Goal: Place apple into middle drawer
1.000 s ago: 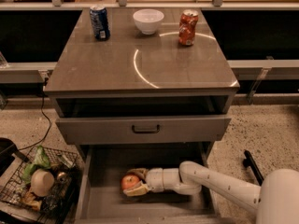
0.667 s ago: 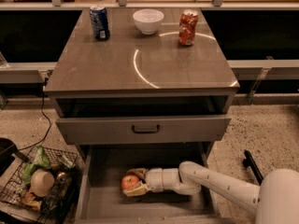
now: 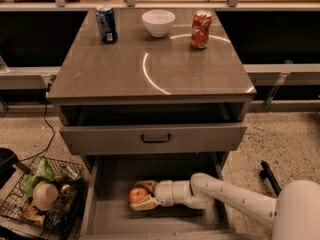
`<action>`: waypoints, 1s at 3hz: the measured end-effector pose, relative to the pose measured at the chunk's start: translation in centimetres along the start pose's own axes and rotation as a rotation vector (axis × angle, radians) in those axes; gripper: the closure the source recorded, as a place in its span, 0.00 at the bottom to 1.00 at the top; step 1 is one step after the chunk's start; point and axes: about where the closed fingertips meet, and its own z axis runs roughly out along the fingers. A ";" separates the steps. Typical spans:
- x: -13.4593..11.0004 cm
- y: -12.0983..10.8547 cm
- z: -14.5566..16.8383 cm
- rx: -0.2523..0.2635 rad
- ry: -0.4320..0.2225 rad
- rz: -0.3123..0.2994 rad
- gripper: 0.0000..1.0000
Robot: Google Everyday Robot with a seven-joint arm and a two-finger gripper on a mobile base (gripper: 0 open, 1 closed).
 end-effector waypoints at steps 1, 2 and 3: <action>0.0 0.1 0.2 -0.003 -0.001 0.000 0.05; -0.1 0.2 0.3 -0.006 -0.002 0.000 0.00; -0.1 0.2 0.3 -0.006 -0.002 0.000 0.00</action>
Offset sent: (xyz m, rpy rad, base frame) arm -0.0006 0.0014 0.0001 0.0013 0.0007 0.0024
